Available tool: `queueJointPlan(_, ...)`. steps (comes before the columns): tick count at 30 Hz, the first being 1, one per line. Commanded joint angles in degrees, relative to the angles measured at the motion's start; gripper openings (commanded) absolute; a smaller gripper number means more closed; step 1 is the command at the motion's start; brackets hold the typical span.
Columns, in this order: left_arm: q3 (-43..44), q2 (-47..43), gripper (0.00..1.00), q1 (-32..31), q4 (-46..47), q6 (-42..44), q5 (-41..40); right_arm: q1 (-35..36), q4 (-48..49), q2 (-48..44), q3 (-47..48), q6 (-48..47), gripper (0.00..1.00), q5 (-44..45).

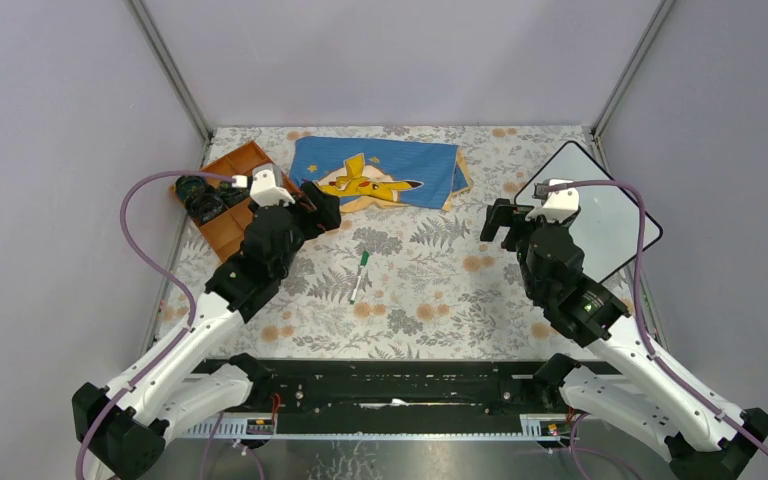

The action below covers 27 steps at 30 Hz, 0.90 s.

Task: Write a sentence on the whiteboard
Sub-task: Move the whiteboard to the center of the board.

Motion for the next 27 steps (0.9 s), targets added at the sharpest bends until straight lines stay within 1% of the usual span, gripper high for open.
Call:
queueJointPlan(1,0.94,-1.06,0.99,0.35,2.62,1.90,-0.92,0.36,3.42,-0.60,0.28,0.57,1.00,0.95)
queueJointPlan(8,-0.79,-2.00,0.99,0.35,5.35,6.33,4.63,0.36,-1.67,0.09,4.22,0.27,1.00,-1.15)
queueJointPlan(11,-0.62,-1.45,0.99,0.35,5.71,7.87,8.89,0.40,-2.73,-0.92,4.99,-0.16,1.00,-4.68)
queueJointPlan(15,-1.25,-1.65,0.99,0.39,6.82,9.82,13.49,0.39,-6.51,-0.42,7.45,1.45,1.00,-6.78)
queueJointPlan(18,-1.78,-1.99,0.99,0.39,6.85,10.55,15.50,0.36,-9.43,1.42,8.19,3.61,1.00,-6.92)
queueJointPlan(22,-2.21,-2.37,0.99,0.37,8.23,10.88,15.83,0.36,-11.28,2.86,6.12,8.81,0.98,-5.06)
queueJointPlan(27,-2.33,-2.52,0.99,0.35,8.14,10.46,15.36,0.36,-14.13,2.72,1.24,19.53,0.94,3.50)
